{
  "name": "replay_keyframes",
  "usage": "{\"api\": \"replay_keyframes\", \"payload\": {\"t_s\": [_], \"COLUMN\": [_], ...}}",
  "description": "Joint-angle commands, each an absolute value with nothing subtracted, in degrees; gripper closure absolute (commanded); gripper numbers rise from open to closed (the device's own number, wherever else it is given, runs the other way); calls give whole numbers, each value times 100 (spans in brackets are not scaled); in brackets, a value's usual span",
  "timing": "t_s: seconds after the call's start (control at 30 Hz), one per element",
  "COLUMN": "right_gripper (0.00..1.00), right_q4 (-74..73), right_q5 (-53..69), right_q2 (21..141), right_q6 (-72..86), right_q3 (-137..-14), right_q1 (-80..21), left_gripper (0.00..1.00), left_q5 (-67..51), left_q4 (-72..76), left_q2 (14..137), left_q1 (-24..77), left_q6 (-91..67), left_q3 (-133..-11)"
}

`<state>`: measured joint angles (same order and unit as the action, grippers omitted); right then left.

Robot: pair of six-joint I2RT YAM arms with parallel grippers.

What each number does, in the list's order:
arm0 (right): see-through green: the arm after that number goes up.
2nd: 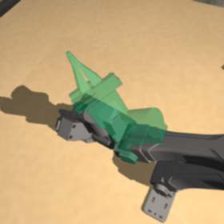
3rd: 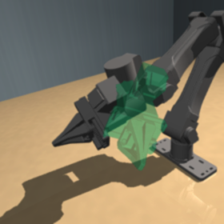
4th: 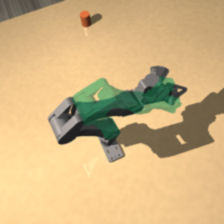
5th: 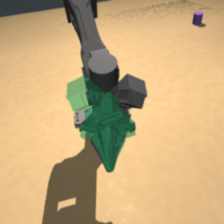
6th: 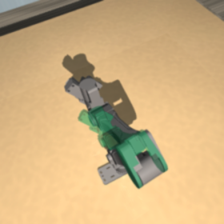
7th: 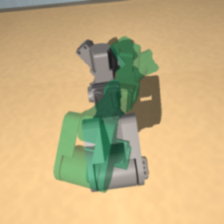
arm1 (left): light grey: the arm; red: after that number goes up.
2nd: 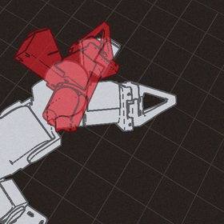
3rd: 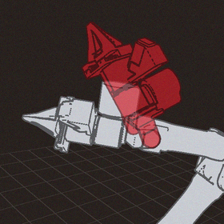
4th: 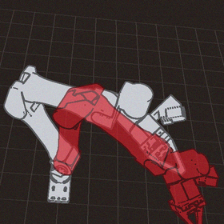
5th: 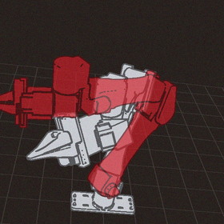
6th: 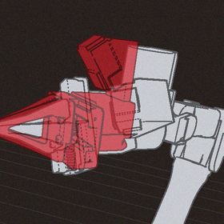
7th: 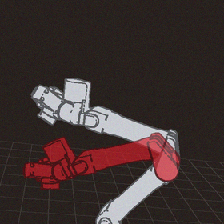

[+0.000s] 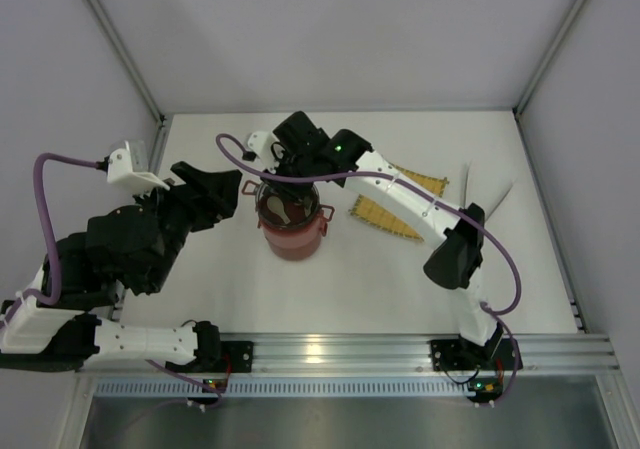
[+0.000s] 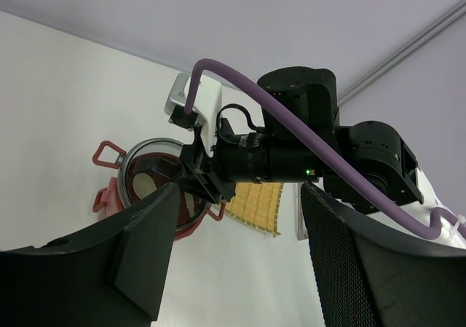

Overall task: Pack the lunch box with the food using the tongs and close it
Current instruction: Place the box lid in the packing box.

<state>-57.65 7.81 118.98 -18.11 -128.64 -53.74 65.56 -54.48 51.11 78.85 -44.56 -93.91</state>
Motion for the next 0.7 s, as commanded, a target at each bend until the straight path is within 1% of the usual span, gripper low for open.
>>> {"api": "replay_keyframes", "payload": {"t_s": [0.0, 0.67], "right_gripper": [92, 92], "right_q4": [-5915, -5836], "right_q5": [738, 677], "right_q2": [11443, 11320], "right_q6": [-1749, -1749], "right_q3": [-12885, -12560], "right_q1": [-5511, -5528], "left_gripper": [28, 28], "left_q5": [6583, 6548], "left_q4": [-5370, -5370], "left_q2": [5080, 5106], "left_q1": [7884, 7892], "left_q6": [-4474, -4500], "left_q3": [-9352, -9352]}}
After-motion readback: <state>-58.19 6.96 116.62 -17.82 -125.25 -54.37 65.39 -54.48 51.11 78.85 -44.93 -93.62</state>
